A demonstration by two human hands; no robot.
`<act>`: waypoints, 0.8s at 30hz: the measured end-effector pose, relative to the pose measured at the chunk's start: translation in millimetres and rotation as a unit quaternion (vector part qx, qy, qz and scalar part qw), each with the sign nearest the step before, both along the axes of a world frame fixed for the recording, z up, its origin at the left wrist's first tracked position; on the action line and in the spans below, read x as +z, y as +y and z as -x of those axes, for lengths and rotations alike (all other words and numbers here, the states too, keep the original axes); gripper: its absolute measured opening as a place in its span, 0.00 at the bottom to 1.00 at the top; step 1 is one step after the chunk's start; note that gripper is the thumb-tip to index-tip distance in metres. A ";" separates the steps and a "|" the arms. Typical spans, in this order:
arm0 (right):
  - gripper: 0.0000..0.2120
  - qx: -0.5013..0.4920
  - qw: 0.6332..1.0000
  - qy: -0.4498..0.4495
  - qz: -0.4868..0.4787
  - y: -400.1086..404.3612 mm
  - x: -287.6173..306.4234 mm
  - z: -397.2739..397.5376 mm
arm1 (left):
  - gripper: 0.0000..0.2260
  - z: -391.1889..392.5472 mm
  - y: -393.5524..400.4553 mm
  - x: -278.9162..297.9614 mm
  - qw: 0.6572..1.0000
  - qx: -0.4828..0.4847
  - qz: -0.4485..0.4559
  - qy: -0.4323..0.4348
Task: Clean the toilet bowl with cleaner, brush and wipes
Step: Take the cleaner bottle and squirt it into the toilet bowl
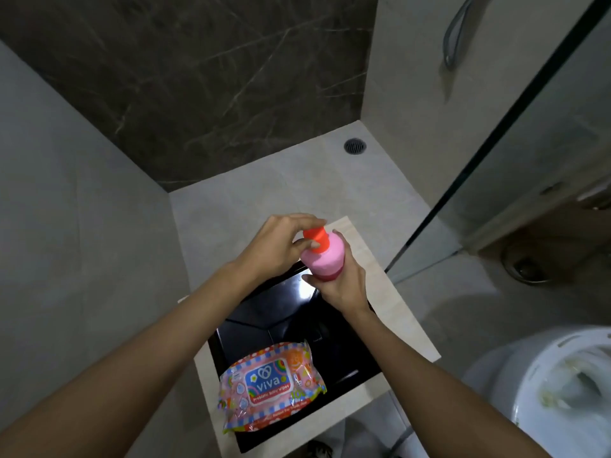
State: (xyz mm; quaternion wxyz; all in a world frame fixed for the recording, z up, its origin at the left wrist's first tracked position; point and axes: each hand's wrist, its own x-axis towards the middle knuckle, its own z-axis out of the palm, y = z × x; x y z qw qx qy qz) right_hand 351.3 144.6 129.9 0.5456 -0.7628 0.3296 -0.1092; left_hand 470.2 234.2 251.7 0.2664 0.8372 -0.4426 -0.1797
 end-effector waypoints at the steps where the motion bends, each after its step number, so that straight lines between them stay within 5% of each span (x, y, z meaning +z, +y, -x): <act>1: 0.46 -0.002 1.000 -0.004 -0.007 0.6 -2.4 -5.3 | 0.18 -3.3 -0.1 -0.7 1.000 0.001 -0.003 -0.005; 17: 0.50 0.030 0.997 -0.003 -0.065 38.2 -41.5 -47.2 | 0.15 -18.5 39.1 -21.9 0.999 -0.003 -0.007 -0.031; 24: 0.53 0.057 0.998 0.023 -0.008 31.8 -40.7 -38.9 | 0.16 -14.9 41.3 -25.7 0.999 -0.015 -0.023 -0.035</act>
